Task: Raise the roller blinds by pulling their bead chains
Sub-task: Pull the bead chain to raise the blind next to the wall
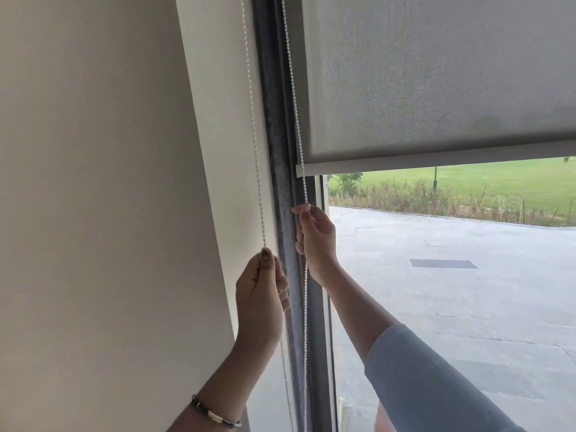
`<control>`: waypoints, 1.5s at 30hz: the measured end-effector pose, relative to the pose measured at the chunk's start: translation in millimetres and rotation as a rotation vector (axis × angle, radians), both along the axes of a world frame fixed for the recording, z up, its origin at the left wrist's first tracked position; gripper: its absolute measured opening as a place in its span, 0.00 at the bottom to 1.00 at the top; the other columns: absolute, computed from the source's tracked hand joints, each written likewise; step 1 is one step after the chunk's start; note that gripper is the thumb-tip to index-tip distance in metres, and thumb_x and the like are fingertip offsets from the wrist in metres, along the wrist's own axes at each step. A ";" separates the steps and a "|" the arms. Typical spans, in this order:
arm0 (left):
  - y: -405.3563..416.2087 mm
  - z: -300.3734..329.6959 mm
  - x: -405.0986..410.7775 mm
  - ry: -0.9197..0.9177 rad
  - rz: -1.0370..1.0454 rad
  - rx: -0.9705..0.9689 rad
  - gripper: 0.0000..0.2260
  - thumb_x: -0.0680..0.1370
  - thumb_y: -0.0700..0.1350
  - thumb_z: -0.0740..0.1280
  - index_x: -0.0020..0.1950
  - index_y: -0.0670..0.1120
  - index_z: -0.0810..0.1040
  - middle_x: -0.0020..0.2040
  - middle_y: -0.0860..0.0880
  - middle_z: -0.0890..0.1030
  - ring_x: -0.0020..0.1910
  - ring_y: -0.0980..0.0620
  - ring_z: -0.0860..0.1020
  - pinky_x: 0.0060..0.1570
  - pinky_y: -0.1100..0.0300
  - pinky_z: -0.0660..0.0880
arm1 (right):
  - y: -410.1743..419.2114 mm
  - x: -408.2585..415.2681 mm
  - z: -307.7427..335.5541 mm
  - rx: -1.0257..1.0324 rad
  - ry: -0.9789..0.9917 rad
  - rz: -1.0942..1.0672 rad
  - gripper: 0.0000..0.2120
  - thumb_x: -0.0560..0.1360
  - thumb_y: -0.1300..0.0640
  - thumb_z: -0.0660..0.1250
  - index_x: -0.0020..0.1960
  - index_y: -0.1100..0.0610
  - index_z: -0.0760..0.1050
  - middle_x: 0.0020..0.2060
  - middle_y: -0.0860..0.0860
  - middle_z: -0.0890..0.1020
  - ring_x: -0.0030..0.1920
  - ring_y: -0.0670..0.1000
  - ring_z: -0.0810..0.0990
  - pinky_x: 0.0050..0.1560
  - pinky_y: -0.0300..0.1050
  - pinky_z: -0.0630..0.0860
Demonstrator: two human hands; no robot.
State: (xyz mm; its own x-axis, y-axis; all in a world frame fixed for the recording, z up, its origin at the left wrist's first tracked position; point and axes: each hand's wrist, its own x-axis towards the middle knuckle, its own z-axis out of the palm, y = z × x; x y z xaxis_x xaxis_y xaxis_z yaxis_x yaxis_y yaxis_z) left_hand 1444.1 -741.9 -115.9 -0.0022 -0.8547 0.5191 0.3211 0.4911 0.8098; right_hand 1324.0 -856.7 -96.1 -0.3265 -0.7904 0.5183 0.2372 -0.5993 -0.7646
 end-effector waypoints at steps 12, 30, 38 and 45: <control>-0.4 4.5 -17.4 0.004 -0.010 0.017 0.21 0.85 0.48 0.56 0.31 0.49 0.68 0.24 0.54 0.63 0.22 0.56 0.57 0.22 0.64 0.57 | 17.2 -12.6 -17.7 -0.029 0.118 -0.203 0.17 0.84 0.58 0.56 0.39 0.62 0.69 0.27 0.55 0.63 0.28 0.50 0.58 0.29 0.48 0.53; 2.3 5.5 -41.3 -0.228 0.256 -0.159 0.08 0.84 0.43 0.59 0.56 0.47 0.77 0.41 0.58 0.80 0.42 0.60 0.79 0.46 0.64 0.76 | 30.3 -38.2 -24.4 0.003 0.274 -0.261 0.06 0.82 0.56 0.62 0.55 0.54 0.77 0.38 0.49 0.81 0.37 0.47 0.79 0.40 0.41 0.74; 8.3 30.4 -82.9 -0.371 0.376 -0.391 0.23 0.82 0.47 0.62 0.76 0.47 0.62 0.72 0.54 0.69 0.66 0.57 0.72 0.62 0.62 0.67 | 59.5 -84.7 -13.3 0.104 0.334 -0.277 0.10 0.81 0.58 0.65 0.62 0.54 0.75 0.44 0.48 0.85 0.43 0.47 0.83 0.46 0.45 0.79; -42.6 51.3 -91.2 -0.231 0.216 -0.002 0.24 0.83 0.47 0.63 0.77 0.46 0.61 0.74 0.46 0.71 0.67 0.52 0.72 0.62 0.58 0.69 | 72.5 -76.8 -19.6 0.114 0.277 -0.289 0.13 0.81 0.66 0.58 0.47 0.58 0.81 0.24 0.47 0.69 0.24 0.43 0.63 0.26 0.37 0.59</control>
State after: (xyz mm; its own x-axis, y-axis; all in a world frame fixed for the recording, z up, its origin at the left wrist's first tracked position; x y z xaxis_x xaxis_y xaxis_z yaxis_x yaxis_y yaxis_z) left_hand 1353.0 -784.5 -64.6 0.0613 -0.8474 0.5275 0.0170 0.5293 0.8483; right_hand 1247.2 -784.3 -115.7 -0.4041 -0.7439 0.5322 -0.1521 -0.5190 -0.8411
